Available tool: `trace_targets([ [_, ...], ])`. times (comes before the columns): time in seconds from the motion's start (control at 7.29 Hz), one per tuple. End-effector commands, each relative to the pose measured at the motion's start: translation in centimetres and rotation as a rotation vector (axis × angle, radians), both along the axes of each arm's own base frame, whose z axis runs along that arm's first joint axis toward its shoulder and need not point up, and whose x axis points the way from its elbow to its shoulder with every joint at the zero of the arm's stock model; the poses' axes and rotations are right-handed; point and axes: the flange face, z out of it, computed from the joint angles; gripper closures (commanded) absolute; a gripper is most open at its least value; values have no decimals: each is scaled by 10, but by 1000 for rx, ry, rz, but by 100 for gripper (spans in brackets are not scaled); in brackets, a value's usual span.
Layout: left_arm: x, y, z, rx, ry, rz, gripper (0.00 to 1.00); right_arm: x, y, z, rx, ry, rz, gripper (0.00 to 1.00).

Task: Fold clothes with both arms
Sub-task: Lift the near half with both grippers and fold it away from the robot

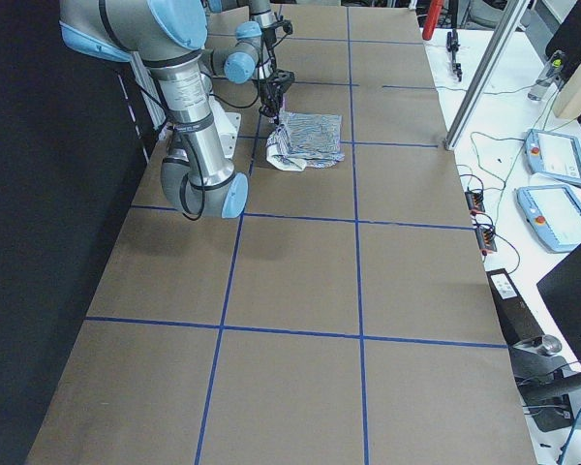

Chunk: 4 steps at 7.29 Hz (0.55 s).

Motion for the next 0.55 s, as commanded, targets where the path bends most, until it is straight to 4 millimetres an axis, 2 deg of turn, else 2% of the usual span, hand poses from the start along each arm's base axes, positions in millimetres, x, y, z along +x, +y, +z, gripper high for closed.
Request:
trace_targets([
  [0.0, 25, -45, 17, 57, -42, -27, 100, -27, -59, 31, 36, 16, 34, 100],
  [0.14, 34, -66, 30, 76, -46, -44, 100, -34, -80, 41, 44, 22, 52, 100],
  [0.41, 30, -102, 41, 124, -68, -69, 100, -62, -113, 50, 53, 33, 67, 100],
])
